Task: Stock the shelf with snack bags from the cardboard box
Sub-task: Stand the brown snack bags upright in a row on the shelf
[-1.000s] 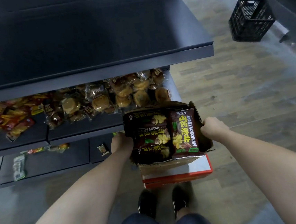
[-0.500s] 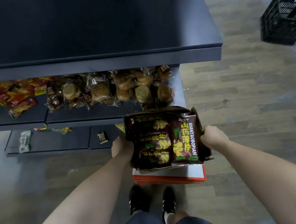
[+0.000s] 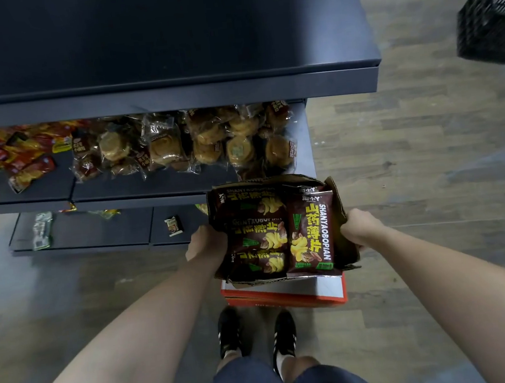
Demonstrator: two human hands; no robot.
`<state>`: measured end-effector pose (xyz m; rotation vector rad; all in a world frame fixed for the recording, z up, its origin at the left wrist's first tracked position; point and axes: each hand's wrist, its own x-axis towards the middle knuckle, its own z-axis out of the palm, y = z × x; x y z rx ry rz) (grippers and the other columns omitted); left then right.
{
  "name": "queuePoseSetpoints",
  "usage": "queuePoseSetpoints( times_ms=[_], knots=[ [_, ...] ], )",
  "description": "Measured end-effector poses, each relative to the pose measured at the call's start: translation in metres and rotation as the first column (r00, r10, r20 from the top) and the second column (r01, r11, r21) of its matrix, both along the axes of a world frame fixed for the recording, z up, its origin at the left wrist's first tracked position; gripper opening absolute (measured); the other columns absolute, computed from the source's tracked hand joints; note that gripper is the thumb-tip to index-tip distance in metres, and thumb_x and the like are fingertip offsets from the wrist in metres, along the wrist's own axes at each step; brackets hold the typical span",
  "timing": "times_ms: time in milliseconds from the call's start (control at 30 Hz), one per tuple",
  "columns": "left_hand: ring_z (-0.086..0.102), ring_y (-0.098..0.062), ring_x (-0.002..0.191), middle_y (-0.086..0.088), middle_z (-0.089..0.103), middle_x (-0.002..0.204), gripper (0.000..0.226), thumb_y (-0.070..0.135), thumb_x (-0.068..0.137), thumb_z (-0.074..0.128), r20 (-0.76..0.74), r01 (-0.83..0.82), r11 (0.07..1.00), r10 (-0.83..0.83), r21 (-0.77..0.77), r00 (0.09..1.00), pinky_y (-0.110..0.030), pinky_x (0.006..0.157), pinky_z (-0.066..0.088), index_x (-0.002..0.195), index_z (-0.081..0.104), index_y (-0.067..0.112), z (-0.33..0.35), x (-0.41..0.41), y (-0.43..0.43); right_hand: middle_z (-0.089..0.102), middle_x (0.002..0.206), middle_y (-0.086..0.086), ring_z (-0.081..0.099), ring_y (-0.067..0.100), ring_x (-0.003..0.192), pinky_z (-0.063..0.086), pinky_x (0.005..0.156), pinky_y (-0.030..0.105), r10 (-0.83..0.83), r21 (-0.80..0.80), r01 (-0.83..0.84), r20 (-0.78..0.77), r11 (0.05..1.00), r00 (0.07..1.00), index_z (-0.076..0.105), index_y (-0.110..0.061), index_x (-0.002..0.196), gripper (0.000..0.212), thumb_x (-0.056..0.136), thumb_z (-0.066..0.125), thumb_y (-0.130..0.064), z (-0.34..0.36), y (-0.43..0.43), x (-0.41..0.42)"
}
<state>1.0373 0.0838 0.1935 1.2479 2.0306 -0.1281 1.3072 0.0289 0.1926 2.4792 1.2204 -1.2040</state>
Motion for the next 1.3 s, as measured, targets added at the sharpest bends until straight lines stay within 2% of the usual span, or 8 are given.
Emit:
queuePoseSetpoints(
  times_ms=[200,433,667,967,1067,1133,1200,1300],
  knots=[
    [0.04,-0.036,0.123,-0.018,0.042,0.132,0.039,0.009,0.089,0.042,-0.12,0.109,0.972,-0.085,0.208,0.989,-0.044,0.101,0.035,0.127,0.036,0.003,0.007,0.008,0.001,0.061,0.109,0.021,0.061,0.036,0.097,0.052,0.083,0.041,-0.113,0.07,0.113,0.002,0.991,0.994,0.053,0.003,0.107,0.026,0.094,0.041,-0.017,0.002,0.005,-0.012],
    [0.037,-0.027,0.12,-0.009,0.041,0.13,0.046,0.009,0.085,0.048,-0.25,0.525,0.689,-0.465,0.5,0.849,-0.037,0.103,0.033,0.13,0.04,0.01,0.026,0.027,-0.012,0.051,0.117,0.016,0.05,0.035,0.109,0.046,0.087,0.046,-0.074,0.53,-0.056,0.22,0.846,0.973,0.051,-0.005,0.115,0.026,0.093,0.045,-0.017,0.024,0.02,-0.051],
    [0.055,-0.026,0.103,-0.008,0.047,0.124,0.032,0.011,0.093,0.044,-0.011,0.452,0.831,-0.474,0.324,0.88,-0.033,0.074,0.041,0.125,0.041,0.013,0.023,0.05,-0.028,0.035,0.135,0.019,0.034,0.037,0.126,0.042,0.094,0.049,-0.182,0.424,0.114,0.123,0.898,0.976,0.032,-0.003,0.133,0.062,0.089,0.057,-0.04,0.009,0.009,-0.081],
    [0.057,-0.026,0.106,-0.009,0.058,0.119,0.029,0.015,0.098,0.034,0.129,0.333,0.906,-0.374,0.261,0.918,-0.032,0.077,0.044,0.123,0.047,0.009,0.003,0.056,-0.039,0.028,0.145,0.019,0.029,0.034,0.133,0.035,0.101,0.05,-0.222,0.331,0.164,0.145,0.929,0.964,0.006,-0.011,0.15,0.109,0.075,0.062,-0.067,-0.002,-0.005,-0.09],
    [0.06,-0.032,0.106,-0.017,0.063,0.116,0.035,0.029,0.099,0.039,0.37,0.058,0.985,-0.114,0.161,0.922,-0.039,0.09,0.049,0.117,0.056,0.003,0.007,0.054,-0.03,0.021,0.149,0.017,0.027,0.033,0.134,0.036,0.101,0.048,-0.177,0.319,0.116,0.17,0.941,0.97,0.0,-0.011,0.151,0.113,0.075,0.063,-0.067,-0.001,-0.009,-0.098],
    [0.061,-0.034,0.109,-0.02,0.062,0.119,0.046,0.039,0.096,0.046,0.609,-0.305,0.95,0.281,-0.066,0.742,-0.045,0.095,0.049,0.118,0.057,0.0,0.016,0.057,-0.021,0.023,0.147,0.016,0.029,0.033,0.131,0.037,0.1,0.046,-0.156,0.298,0.101,0.168,0.949,0.973,0.0,-0.01,0.151,0.107,0.079,0.065,-0.057,0.0,-0.008,-0.1],
    [0.059,-0.032,0.114,-0.02,0.059,0.124,0.051,0.043,0.091,0.055,0.669,-0.561,0.736,0.636,-0.378,0.384,-0.044,0.097,0.049,0.121,0.052,0.001,0.03,0.06,-0.012,0.028,0.144,0.016,0.031,0.033,0.129,0.037,0.1,0.045,-0.151,0.293,0.096,0.171,0.951,0.974,0.003,-0.011,0.151,0.101,0.081,0.066,-0.048,0.0,-0.007,-0.097],
    [0.049,-0.033,0.125,-0.019,0.046,0.138,0.056,0.04,0.089,0.061,0.631,-0.62,0.516,0.775,-0.591,0.044,-0.037,0.095,0.051,0.133,0.042,0.011,0.036,0.057,0.006,0.033,0.14,0.014,0.033,0.032,0.128,0.037,0.099,0.044,-0.161,0.313,0.103,0.166,0.944,0.973,0.011,-0.013,0.15,0.091,0.083,0.063,-0.045,0.002,-0.008,-0.094]
  ],
)
